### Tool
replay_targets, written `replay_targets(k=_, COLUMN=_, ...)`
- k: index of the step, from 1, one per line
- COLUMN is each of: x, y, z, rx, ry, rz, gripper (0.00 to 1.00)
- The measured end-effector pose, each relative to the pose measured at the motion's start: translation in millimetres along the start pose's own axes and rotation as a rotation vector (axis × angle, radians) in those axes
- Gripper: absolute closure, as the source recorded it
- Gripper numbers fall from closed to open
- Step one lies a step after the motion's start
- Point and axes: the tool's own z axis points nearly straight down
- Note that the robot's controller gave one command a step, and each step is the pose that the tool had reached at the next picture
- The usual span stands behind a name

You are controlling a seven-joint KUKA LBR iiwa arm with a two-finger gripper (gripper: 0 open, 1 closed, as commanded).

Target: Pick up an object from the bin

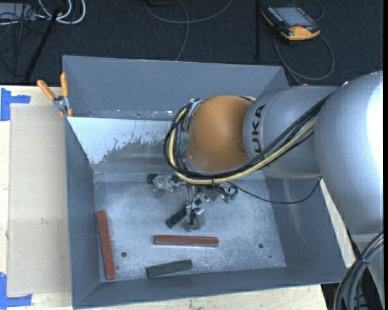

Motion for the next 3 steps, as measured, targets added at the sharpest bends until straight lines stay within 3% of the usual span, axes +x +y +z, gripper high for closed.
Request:
replay_targets(k=1, x=-0.1, y=0, z=0, rx=0.0, ry=0.0, rz=0.002, gripper=0.0)
replay_targets(k=2, x=-0.4, y=0, z=0, rx=0.001, ry=-0.001, rz=0.001, gripper=1.0)
replay_targets(k=3, x=-1.5, y=0, z=-27, rx=0.002, ry=-0.002, rz=0.0, gripper=1.0)
